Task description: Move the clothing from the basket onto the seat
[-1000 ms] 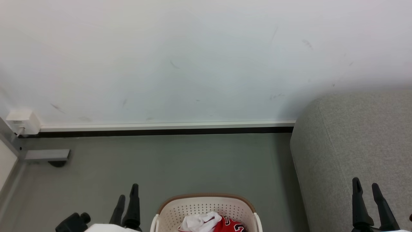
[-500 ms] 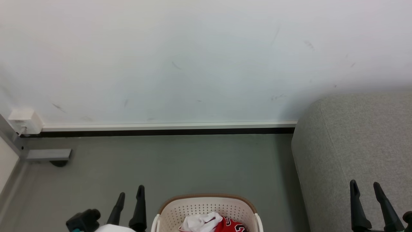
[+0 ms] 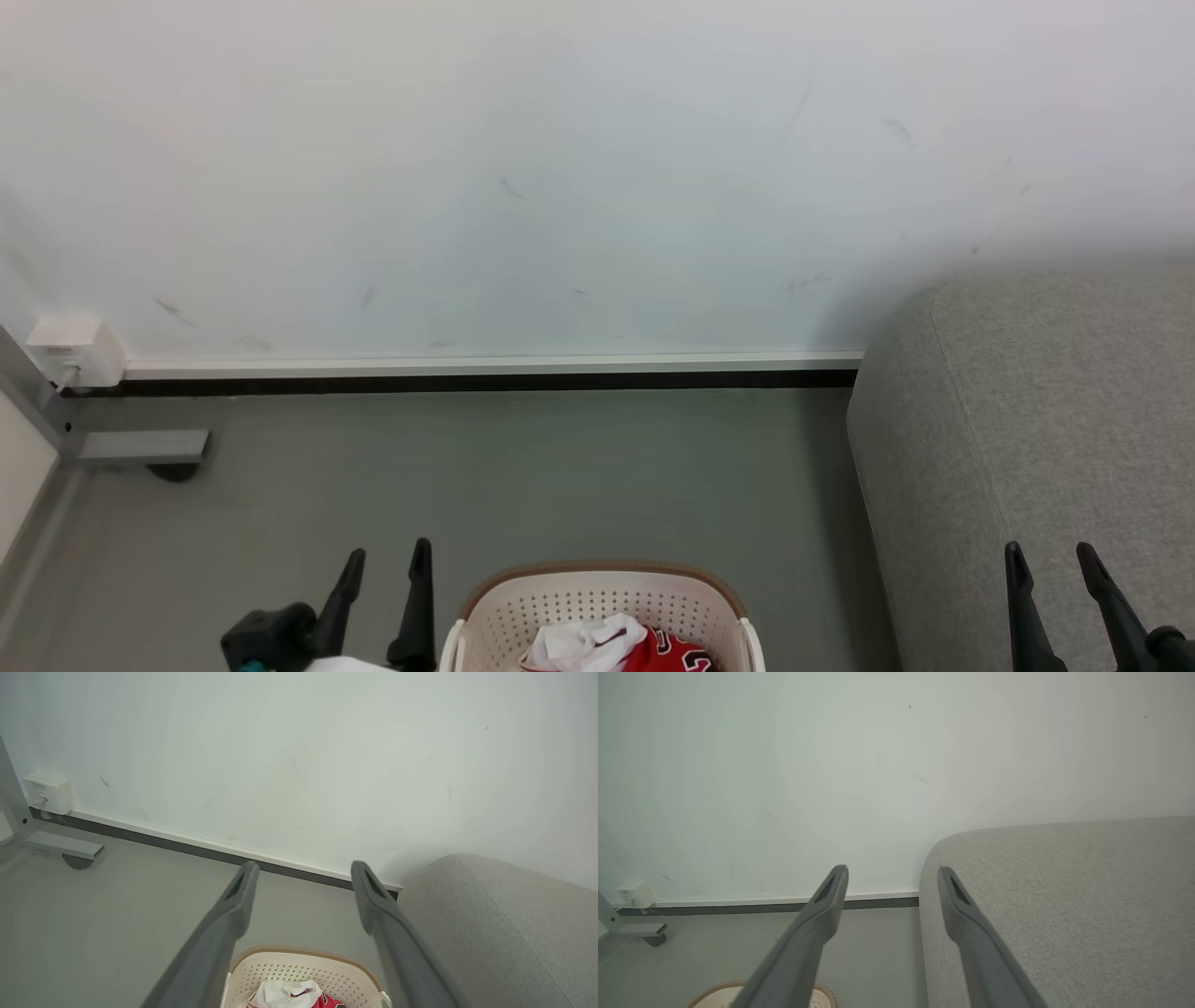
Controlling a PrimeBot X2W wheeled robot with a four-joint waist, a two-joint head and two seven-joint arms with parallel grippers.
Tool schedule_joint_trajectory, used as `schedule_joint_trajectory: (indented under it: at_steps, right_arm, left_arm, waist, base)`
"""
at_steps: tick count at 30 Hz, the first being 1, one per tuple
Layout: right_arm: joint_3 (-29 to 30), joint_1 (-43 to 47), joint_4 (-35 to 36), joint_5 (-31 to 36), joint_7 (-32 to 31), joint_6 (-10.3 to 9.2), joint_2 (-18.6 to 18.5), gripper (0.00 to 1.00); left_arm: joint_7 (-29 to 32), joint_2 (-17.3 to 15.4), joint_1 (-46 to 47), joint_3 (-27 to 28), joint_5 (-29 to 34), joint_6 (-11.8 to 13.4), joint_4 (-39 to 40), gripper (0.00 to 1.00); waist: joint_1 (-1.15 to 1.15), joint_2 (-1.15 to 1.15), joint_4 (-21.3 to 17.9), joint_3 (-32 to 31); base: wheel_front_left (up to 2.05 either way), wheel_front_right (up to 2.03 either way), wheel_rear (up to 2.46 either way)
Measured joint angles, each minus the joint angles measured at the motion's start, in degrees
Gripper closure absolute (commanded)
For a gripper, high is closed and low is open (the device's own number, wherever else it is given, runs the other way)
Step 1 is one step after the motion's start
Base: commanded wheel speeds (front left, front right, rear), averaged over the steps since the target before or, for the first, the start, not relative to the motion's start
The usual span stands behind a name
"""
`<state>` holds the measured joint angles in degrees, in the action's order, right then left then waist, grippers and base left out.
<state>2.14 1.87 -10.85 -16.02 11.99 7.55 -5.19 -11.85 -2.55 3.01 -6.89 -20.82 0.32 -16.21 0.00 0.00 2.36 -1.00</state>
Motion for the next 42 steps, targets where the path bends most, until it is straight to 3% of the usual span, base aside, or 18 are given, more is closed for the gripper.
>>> schedule_joint_trajectory:
  at_steps: [16, 42]
  right_arm:
    - [-0.5, 0.7, -3.6, 4.0, 1.7, 0.0, 0.4, 0.0]
    - [-0.1, 1.1, -5.8, 5.2, 3.2, 0.0, 1.2, 0.0]
  left_arm:
    - [-1.9, -0.1, -1.1, 1.0, 9.5, -0.8, -0.5, 0.0]
    - [-3.3, -0.1, -1.3, 3.7, 10.6, -1.4, -3.5, 0.0]
  waist:
    - [0.0, 0.0, 0.5, -0.6]
    - [0.01, 0.0, 0.8, -0.9]
  base:
    - [0.0, 0.0, 0.0]
    - [0.0, 0.0, 0.0]
